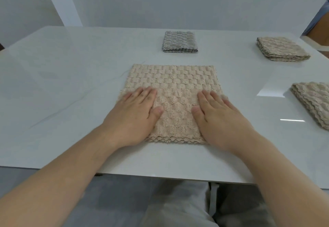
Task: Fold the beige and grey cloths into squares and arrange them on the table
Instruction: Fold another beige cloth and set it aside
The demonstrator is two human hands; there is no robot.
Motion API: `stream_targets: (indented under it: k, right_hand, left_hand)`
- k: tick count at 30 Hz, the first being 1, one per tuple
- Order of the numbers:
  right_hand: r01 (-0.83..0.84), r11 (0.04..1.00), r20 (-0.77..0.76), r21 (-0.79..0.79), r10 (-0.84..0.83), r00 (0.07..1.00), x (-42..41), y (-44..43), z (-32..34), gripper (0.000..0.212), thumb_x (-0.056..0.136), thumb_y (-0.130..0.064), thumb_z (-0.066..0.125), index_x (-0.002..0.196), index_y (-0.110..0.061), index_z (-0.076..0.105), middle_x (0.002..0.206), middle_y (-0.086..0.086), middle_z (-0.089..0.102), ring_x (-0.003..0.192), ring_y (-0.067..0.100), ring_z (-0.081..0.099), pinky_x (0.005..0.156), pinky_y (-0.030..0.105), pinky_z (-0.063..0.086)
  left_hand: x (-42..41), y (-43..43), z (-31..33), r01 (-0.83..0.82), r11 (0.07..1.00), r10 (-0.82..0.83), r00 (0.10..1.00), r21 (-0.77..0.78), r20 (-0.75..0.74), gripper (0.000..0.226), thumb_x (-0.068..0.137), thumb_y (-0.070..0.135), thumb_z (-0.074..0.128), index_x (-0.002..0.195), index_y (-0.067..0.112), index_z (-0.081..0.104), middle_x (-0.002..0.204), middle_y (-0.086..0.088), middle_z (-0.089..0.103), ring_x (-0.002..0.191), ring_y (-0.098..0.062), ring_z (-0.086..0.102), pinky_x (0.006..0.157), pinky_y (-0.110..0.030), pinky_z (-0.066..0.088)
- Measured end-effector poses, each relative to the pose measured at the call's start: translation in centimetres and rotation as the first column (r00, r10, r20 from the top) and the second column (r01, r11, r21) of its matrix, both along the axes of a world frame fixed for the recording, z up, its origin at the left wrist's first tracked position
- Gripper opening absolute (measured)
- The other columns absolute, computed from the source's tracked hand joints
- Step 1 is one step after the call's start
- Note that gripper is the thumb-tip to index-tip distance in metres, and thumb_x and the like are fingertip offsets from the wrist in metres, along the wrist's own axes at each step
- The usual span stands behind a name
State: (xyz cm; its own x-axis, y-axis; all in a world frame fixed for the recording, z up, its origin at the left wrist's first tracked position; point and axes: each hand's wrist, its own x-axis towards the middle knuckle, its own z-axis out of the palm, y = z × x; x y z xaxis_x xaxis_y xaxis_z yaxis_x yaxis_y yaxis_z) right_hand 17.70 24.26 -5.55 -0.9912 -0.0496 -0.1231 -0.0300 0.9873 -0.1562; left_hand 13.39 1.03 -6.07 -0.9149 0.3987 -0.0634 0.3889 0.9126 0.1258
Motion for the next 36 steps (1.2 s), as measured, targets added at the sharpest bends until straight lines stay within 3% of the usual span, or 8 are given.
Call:
stream_targets:
  k: [5,8,10,14,22,25,28,36]
  right_hand:
    - [0.052,0.999,0.046,0.003,-0.052,0.998,0.0,1.9,0.7,0.063,0.106,-0.050,0.006,0.163,-0.023,0.002,0.170,-0.010,0.000,0.156,0.011,-0.006,0.127,0.042,0.000]
    - [0.061,0.998,-0.047,0.018,-0.060,0.997,-0.8,2.1,1.4,0.057,0.107,-0.047,0.014,0.153,-0.022,0.038,0.161,-0.003,0.036,0.150,0.020,0.029,0.122,0.043,0.022]
    - [0.073,0.997,-0.122,0.025,-0.070,0.990,-1.6,1.9,2.0,0.046,0.106,-0.045,0.024,0.123,-0.021,0.058,0.129,0.003,0.060,0.123,0.028,0.053,0.104,0.044,0.042]
    - [0.103,0.994,-0.086,-0.038,-0.106,0.991,-3.2,1.8,3.4,0.041,0.099,-0.049,0.046,0.127,-0.021,0.058,0.120,0.010,0.056,0.119,0.032,0.050,0.096,0.043,0.043]
    - [0.214,0.849,0.119,-0.483,-0.178,0.977,-3.1,4.2,4.5,0.034,0.076,-0.043,0.086,0.093,-0.020,0.068,0.089,0.001,0.072,0.084,0.019,0.067,0.078,0.038,0.055]
    - [0.253,0.728,0.182,-0.638,-0.176,0.967,-2.4,4.7,4.5,0.027,0.076,-0.034,0.087,0.093,-0.017,0.075,0.086,0.001,0.078,0.088,0.021,0.074,0.082,0.036,0.058]
    - [0.268,0.750,0.231,-0.605,-0.156,0.960,-1.7,4.5,4.3,0.037,0.078,-0.046,0.083,0.091,-0.012,0.077,0.090,0.005,0.079,0.092,0.026,0.074,0.093,0.048,0.057]
    - [0.115,0.677,0.002,-0.727,-0.166,0.986,-1.5,1.4,7.1,0.026,0.084,-0.050,0.074,0.105,-0.039,0.061,0.089,-0.005,0.075,0.080,0.016,0.074,0.080,0.045,0.061]
  left_hand:
    - [0.2,-1.0,0.1,-0.112,0.993,0.113,0.993,-0.030,0.026,0.079,0.097,0.066,0.002,0.162,0.021,-0.004,0.170,0.003,-0.007,0.156,-0.016,-0.009,0.126,-0.037,-0.005]
    - [0.6,0.0,0.8,-0.203,0.978,0.205,0.978,-0.053,0.047,0.087,0.093,0.069,-0.001,0.162,0.015,-0.007,0.170,-0.007,-0.010,0.156,-0.025,-0.012,0.126,-0.045,-0.006]
    - [1.3,1.3,1.7,-0.175,0.985,0.175,0.985,-0.006,0.012,0.089,0.093,0.070,0.002,0.161,0.013,-0.008,0.169,-0.011,-0.013,0.155,-0.028,-0.014,0.126,-0.045,-0.007]
    - [2.6,4.3,2.4,0.129,0.991,-0.130,0.991,-0.017,-0.025,0.093,0.091,0.078,0.005,0.159,0.017,-0.018,0.164,-0.001,-0.027,0.151,-0.018,-0.028,0.126,-0.042,-0.008]
    - [2.3,4.6,0.3,0.164,0.980,-0.163,0.986,-0.116,0.024,0.120,0.071,0.098,-0.004,0.156,0.017,-0.024,0.164,-0.001,-0.030,0.151,-0.015,-0.029,0.126,-0.042,-0.007]
    - [2.3,4.6,0.3,0.167,0.980,-0.165,0.986,-0.112,0.024,0.123,0.069,0.100,-0.002,0.156,0.017,-0.024,0.164,-0.001,-0.030,0.150,-0.015,-0.029,0.126,-0.042,-0.007]
    - [2.3,4.6,0.2,0.167,0.981,-0.166,0.986,-0.103,0.021,0.124,0.068,0.101,-0.001,0.156,0.017,-0.025,0.164,-0.001,-0.031,0.150,-0.015,-0.029,0.126,-0.042,-0.007]
    - [2.3,4.6,0.2,0.174,0.981,-0.174,0.985,-0.088,0.005,0.131,0.065,0.104,0.006,0.156,0.014,-0.025,0.164,-0.002,-0.030,0.150,-0.016,-0.030,0.126,-0.042,-0.007]
